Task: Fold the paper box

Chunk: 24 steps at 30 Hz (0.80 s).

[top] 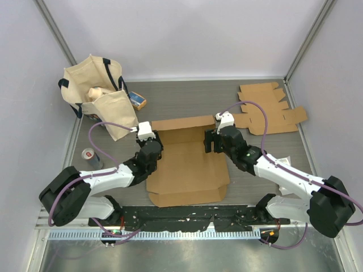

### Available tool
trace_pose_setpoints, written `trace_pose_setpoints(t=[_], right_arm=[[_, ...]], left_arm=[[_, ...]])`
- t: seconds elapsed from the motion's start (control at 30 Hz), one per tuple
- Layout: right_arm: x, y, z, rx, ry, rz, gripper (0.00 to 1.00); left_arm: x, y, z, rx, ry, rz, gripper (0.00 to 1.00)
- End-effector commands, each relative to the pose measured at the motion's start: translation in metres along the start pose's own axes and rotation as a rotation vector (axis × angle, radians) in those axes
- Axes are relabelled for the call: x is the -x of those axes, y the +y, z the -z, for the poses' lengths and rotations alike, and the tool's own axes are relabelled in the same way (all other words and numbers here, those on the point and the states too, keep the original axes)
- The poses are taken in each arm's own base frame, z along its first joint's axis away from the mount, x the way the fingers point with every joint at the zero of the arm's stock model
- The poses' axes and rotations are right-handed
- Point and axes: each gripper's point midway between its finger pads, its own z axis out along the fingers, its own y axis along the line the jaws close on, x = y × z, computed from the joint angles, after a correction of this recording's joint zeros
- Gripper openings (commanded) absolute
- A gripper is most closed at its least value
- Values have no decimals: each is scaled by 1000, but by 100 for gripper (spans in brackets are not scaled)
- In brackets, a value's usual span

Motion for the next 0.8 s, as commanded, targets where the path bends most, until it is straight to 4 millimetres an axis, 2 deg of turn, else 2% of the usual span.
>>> trace_pose_setpoints(t=[0.0, 0.07, 0.13, 0.17, 0.33, 0.4, 0.53, 0.57, 0.67, 0.7, 0.77], right_arm=[[-13, -1, 8, 28, 27, -5, 81], [-5, -5, 1, 5, -27, -14, 81], [-8, -14, -9, -41, -82, -18, 81], [4, -12, -14, -36, -149, -28, 79], [-6, -24, -41, -124, -214, -29, 68], [-7, -22, -52, -121, -252, -31, 62], [-13, -23, -74, -173, -254, 5, 56], [-13, -28, -76, -213, -257, 9, 55], [-18, -30, -84, -237, -252, 23, 43], [-23, -30, -87, -245, -239, 41, 30], [-28, -27, -88, -258, -232, 70, 12]], left_arm=[[20, -7, 4, -18, -38, 81, 47], [19, -7, 4, -23, -34, 77, 50], [17, -9, 4, -29, -28, 68, 50], [15, -9, 3, -30, -23, 58, 50], [11, -11, 0, -34, -19, 31, 44], [10, -13, -2, -33, -18, 16, 43], [7, -12, -4, -27, -16, 3, 39], [7, -13, -4, -30, -16, 4, 38], [6, -13, -5, -29, -16, 1, 34], [6, -14, -5, -31, -15, 1, 34], [6, -15, -6, -35, -16, 3, 31]])
